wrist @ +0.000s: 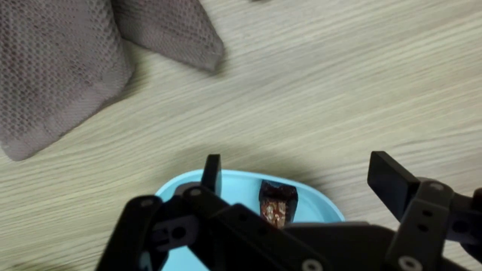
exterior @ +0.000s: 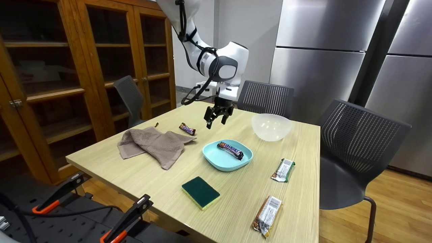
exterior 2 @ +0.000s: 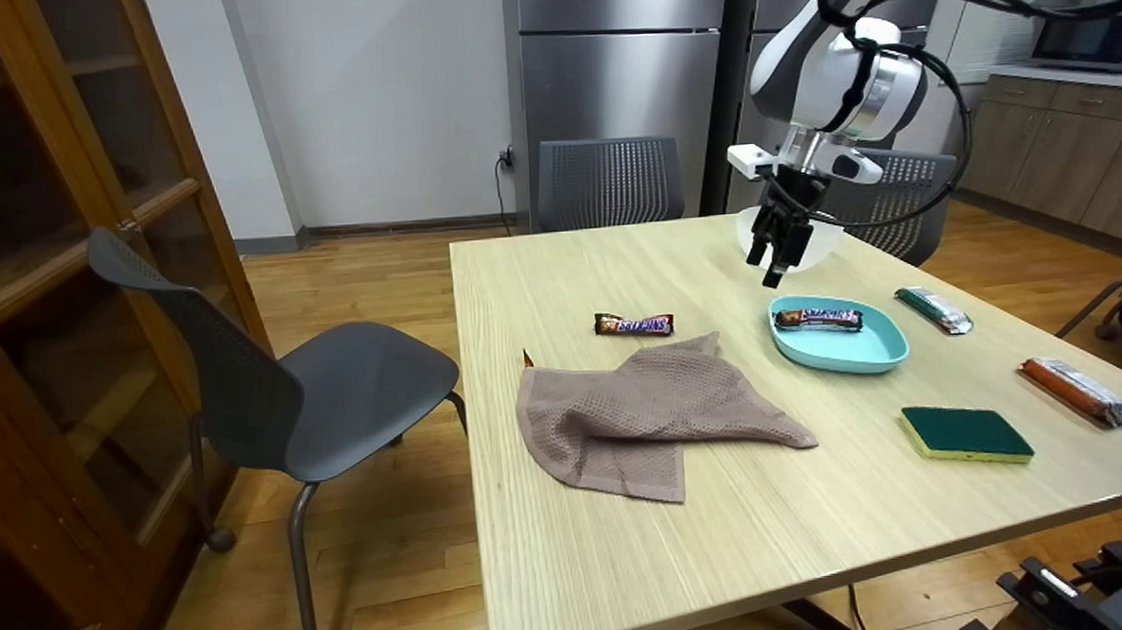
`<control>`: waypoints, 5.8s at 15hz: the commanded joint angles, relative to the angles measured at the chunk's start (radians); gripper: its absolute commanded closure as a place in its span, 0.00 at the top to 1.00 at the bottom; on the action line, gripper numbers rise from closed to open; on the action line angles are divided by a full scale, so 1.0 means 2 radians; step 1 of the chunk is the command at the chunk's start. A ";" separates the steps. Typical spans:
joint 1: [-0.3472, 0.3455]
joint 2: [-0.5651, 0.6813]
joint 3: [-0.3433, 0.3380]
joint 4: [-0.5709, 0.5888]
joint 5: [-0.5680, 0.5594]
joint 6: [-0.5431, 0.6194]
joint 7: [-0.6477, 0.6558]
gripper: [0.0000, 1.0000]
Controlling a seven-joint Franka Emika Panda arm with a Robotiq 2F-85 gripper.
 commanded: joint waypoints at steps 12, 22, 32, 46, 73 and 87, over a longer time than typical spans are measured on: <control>0.058 0.017 0.027 0.038 -0.037 -0.021 0.005 1.00; 0.058 0.020 0.027 0.043 -0.037 -0.022 0.005 1.00; 0.071 0.040 0.026 0.060 -0.039 -0.004 0.024 1.00; 0.100 0.128 0.015 0.141 -0.076 0.008 0.086 1.00; 0.067 0.102 0.028 0.138 -0.080 -0.019 0.066 0.07; 0.017 -0.023 0.037 -0.069 -0.044 0.070 0.011 0.06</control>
